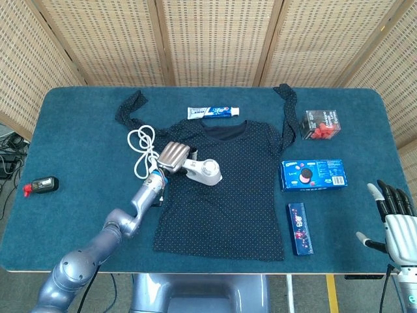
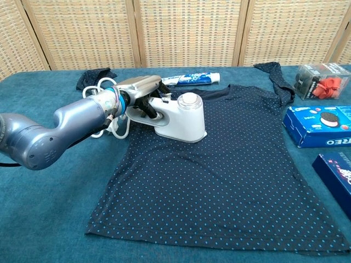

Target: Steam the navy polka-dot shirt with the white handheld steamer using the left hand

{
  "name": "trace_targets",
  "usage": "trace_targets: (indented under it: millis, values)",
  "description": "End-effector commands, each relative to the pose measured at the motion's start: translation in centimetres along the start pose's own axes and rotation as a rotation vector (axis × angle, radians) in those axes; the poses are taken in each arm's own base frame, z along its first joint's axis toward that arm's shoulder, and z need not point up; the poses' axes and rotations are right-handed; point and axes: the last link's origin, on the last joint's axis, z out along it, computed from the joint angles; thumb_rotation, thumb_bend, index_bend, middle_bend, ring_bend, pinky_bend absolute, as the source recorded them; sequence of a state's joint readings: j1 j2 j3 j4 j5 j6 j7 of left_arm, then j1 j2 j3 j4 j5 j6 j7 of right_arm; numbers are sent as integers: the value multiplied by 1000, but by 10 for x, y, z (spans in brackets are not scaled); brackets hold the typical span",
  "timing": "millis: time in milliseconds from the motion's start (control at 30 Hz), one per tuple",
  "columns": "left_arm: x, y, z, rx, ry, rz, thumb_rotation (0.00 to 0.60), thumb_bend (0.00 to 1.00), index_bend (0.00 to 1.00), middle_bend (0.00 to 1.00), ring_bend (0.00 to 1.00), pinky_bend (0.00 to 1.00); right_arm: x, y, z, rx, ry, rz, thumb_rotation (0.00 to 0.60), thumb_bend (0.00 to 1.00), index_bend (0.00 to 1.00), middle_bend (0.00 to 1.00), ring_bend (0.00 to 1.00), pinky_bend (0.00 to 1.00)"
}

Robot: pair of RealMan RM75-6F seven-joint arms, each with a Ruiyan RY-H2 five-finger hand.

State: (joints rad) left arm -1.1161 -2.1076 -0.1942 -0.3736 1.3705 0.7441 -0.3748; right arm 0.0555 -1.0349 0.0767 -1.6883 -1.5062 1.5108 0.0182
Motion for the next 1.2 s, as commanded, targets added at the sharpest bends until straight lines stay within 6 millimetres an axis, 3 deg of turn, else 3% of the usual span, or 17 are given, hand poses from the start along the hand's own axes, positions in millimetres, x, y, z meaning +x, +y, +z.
trace_targets:
  millis: [33,1200]
  values:
    - [-2,4,-5,-45,-5,9,600,541,1000,832,729,826,0,0,-1,1,0,0,600,0,0,0,0,0]
    - [-29,67,-75,-389,-131,-32,600,533,1000,832,729,825,4,-4,-5,21,12,6,600,0,0,0,0,0]
